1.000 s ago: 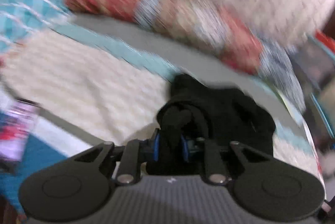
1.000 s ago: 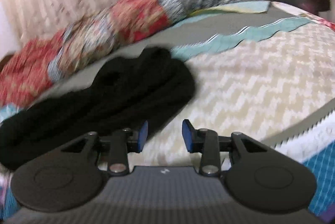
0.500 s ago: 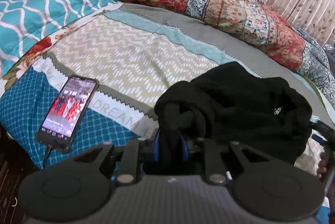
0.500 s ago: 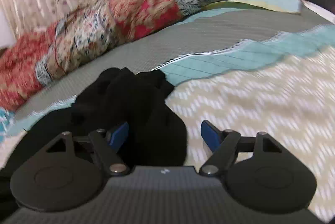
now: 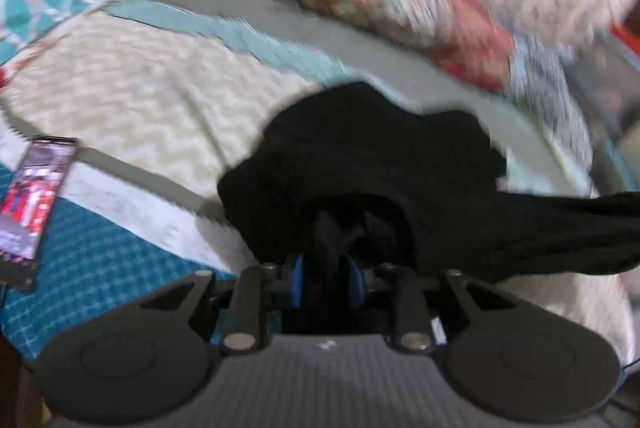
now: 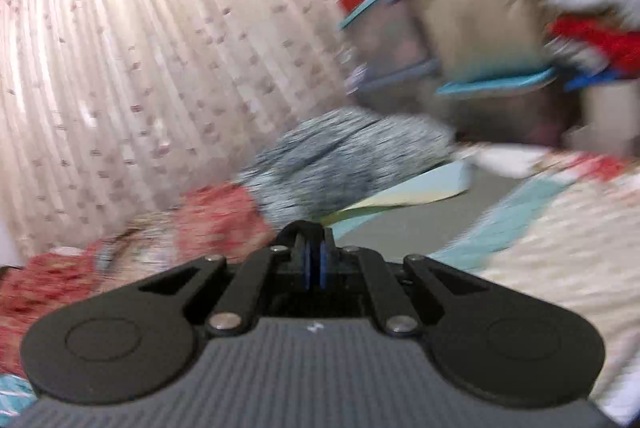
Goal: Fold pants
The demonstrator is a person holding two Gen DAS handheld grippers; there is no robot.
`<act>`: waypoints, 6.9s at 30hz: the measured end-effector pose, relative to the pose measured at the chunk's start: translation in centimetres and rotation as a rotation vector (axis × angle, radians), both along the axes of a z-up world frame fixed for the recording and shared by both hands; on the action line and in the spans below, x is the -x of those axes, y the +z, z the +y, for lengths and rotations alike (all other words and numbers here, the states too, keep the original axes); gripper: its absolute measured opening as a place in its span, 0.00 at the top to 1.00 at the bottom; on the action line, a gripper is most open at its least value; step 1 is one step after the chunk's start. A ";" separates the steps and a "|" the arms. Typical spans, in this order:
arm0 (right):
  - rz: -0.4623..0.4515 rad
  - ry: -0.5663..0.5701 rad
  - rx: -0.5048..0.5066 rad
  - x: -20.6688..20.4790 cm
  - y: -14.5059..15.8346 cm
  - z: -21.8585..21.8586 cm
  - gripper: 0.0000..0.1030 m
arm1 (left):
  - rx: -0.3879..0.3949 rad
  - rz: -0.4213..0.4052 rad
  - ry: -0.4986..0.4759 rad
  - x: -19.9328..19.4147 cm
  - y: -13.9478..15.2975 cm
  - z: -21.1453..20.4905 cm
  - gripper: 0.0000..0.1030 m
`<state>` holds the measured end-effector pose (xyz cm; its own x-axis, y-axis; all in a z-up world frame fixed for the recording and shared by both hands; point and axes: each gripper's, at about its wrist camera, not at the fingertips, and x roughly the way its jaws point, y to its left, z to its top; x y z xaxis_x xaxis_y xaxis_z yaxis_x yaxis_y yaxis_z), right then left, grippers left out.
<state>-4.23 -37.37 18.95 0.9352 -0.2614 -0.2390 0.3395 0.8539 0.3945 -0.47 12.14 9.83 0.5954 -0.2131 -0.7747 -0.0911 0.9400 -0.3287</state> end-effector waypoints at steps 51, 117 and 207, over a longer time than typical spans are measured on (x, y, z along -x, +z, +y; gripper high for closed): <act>0.475 0.385 -0.399 -25.9 -16.0 7.5 0.48 | 0.047 0.033 0.093 -14.0 -4.2 4.1 0.22; 0.637 0.413 0.274 -28.4 -12.8 -1.1 0.35 | -0.238 -0.017 0.182 -14.1 0.3 5.5 0.90; 0.215 -0.043 -0.253 -6.5 -10.5 -10.4 0.52 | 0.284 0.183 0.178 2.2 -5.1 4.0 0.45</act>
